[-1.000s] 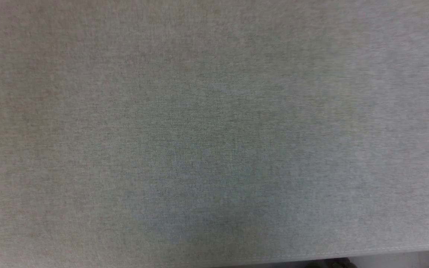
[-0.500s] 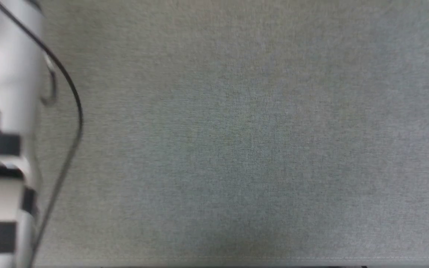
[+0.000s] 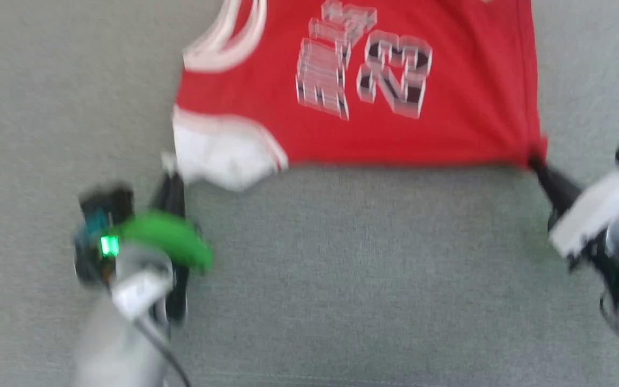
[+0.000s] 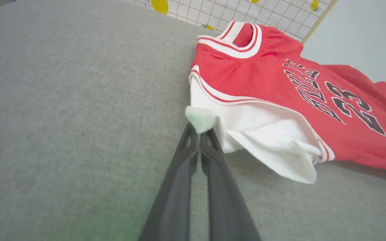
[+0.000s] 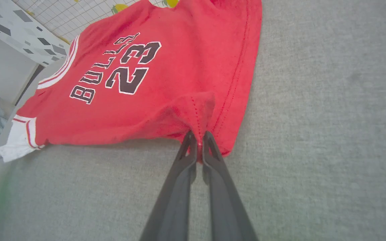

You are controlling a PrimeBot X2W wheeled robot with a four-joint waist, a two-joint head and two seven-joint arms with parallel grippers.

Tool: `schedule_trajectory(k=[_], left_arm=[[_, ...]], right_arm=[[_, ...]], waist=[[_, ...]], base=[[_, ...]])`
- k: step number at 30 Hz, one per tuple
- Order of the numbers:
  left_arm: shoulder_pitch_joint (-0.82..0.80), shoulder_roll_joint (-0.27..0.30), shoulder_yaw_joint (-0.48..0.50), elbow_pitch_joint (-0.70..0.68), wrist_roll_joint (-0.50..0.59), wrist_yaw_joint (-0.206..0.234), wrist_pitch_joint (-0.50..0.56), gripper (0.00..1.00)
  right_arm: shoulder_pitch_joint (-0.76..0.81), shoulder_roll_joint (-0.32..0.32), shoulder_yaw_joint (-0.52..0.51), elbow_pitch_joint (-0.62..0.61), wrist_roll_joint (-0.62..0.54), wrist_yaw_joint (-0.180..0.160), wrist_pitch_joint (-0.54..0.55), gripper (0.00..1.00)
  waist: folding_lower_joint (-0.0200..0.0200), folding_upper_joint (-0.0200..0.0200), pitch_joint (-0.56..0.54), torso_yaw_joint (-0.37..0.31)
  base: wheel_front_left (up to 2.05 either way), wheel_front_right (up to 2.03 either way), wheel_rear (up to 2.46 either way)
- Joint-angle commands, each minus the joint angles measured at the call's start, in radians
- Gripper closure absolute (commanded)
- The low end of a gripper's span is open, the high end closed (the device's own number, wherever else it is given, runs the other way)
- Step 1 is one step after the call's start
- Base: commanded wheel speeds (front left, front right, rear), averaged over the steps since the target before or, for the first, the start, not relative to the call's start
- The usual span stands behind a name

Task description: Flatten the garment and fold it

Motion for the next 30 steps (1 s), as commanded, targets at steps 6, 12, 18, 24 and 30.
schedule_trajectory(k=[6, 12, 18, 24, 30], left_arm=[[0.284, -0.003, 0.015, -0.109, -0.079, 0.029, 0.048, 1.00], [0.484, -0.007, 0.035, -0.220, -0.144, 0.063, 0.095, 1.00], [0.622, -0.008, 0.042, -0.317, -0.178, 0.104, 0.134, 1.00], [0.691, 0.002, 0.042, -0.393, -0.184, 0.130, 0.151, 1.00], [0.664, 0.024, 0.043, -0.463, -0.168, 0.136, 0.156, 1.00]], right_arm=[[0.204, 0.019, -0.040, -0.006, 0.008, -0.001, -0.044, 1.00], [0.363, 0.030, -0.091, -0.056, -0.006, -0.001, -0.020, 1.00], [0.509, 0.052, -0.150, -0.131, -0.036, -0.001, 0.042, 1.00], [0.592, 0.093, -0.210, -0.202, -0.066, -0.001, 0.112, 1.00], [0.593, 0.113, -0.234, -0.276, -0.105, -0.001, 0.165, 1.00]], waist=[[0.0001, 0.0000, -0.223, 0.029], [0.0001, 0.0000, -0.276, 0.020], [0.0001, 0.0000, -0.299, 0.020], [0.0001, 0.0000, -0.305, 0.016], [0.0001, 0.0000, -0.295, 0.008]], base=[[0.00, 0.00, 0.00], [0.00, 0.00, 0.00], [0.00, 0.00, 0.00], [0.00, 0.00, 0.00], [0.00, 0.00, 0.00]])
